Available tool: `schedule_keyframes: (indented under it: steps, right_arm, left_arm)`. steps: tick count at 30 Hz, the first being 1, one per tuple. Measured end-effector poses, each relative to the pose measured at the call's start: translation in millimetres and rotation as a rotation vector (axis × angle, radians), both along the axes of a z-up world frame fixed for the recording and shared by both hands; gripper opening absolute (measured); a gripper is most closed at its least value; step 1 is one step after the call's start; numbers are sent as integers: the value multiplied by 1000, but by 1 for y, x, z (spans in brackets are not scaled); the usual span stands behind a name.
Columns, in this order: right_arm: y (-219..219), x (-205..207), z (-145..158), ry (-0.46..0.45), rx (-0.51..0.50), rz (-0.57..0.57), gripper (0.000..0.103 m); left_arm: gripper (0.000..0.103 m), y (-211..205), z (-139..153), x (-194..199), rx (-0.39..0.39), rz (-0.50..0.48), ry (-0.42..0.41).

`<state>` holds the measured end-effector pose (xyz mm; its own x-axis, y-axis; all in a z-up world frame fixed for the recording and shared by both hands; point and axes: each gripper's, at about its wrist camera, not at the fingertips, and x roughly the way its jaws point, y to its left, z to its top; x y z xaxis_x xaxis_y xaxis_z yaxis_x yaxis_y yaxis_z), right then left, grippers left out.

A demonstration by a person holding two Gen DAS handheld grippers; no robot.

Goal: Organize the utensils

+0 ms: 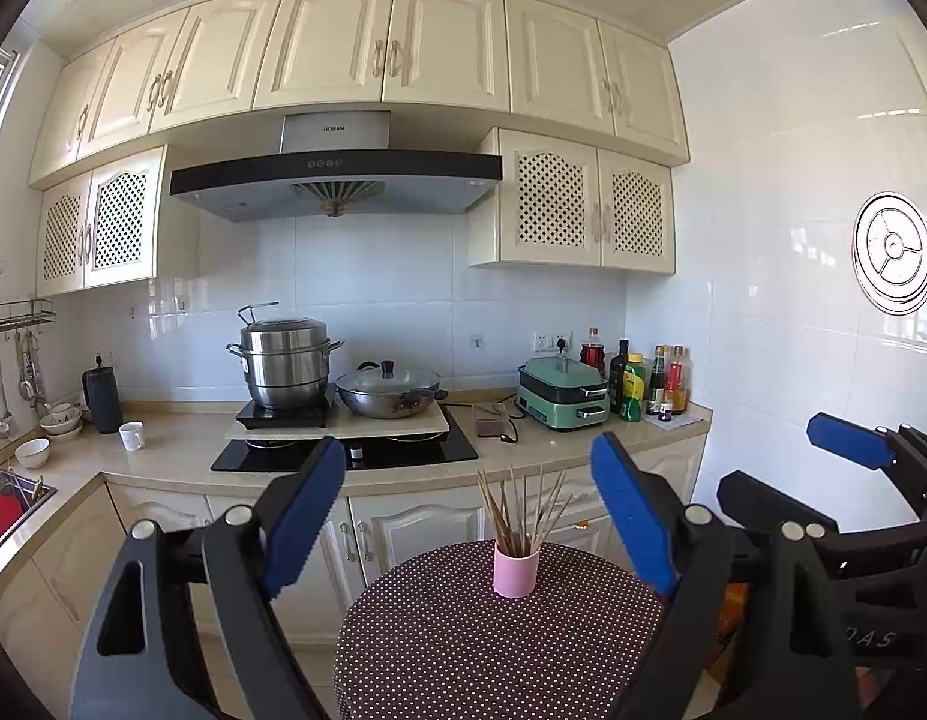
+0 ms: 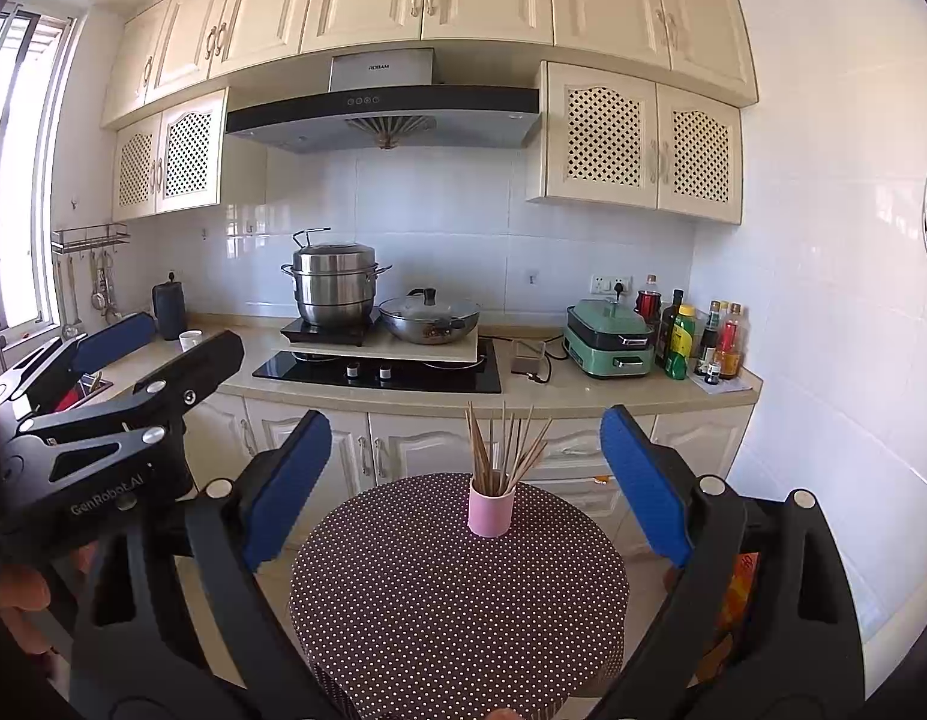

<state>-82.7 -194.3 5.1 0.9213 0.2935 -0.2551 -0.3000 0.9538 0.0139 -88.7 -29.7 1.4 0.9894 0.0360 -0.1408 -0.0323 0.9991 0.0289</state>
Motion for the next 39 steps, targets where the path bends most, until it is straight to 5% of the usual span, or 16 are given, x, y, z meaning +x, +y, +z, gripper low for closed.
schedule_keyframes:
  steps: [39]
  right_arm:
    - [4, 8, -10, 16, -6, -8, 90]
  left_arm:
    - [83, 8, -6, 9, -9, -10, 22]
